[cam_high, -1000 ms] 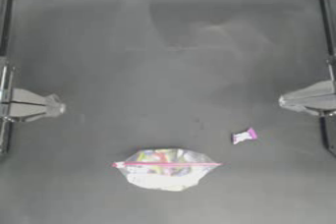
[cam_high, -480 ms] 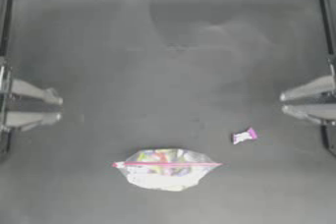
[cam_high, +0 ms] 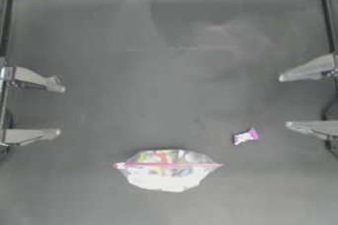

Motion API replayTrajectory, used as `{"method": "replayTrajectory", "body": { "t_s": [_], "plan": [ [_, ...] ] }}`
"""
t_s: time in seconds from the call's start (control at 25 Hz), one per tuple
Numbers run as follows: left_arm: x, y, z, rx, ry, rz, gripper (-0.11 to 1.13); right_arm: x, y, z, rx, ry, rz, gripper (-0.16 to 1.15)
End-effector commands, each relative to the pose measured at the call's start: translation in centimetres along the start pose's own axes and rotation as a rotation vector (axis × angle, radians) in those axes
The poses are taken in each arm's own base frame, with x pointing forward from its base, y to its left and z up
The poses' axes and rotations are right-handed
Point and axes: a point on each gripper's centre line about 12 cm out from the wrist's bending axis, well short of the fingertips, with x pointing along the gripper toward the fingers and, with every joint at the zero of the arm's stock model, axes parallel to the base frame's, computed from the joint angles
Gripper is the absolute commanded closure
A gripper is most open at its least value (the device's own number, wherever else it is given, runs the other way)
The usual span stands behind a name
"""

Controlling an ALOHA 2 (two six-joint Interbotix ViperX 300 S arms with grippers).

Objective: Put candy in bag

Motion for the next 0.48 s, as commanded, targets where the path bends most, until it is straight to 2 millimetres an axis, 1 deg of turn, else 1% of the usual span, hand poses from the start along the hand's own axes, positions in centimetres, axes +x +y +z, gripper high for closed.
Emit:
{"method": "replayTrajectory", "body": {
  "t_s": [0.04, 0.2, 0.48],
  "plan": [
    [0.2, -0.2, 0.8, 0.014, -0.002, -0.011, 0.0, 0.7, -0.1, 1.9, 0.015, 0.035, -0.003, -0.03],
    [0.1, -0.2, 0.8, 0.015, 0.004, -0.014, 0.0, 1.6, -0.1, 3.0, 0.037, 0.119, -0.007, -0.03],
    [-0.7, -0.2, 0.7, 0.016, 0.01, -0.016, 0.0, 4.7, -0.1, 4.6, 0.055, 0.308, -0.005, -0.03]
  ]
}}
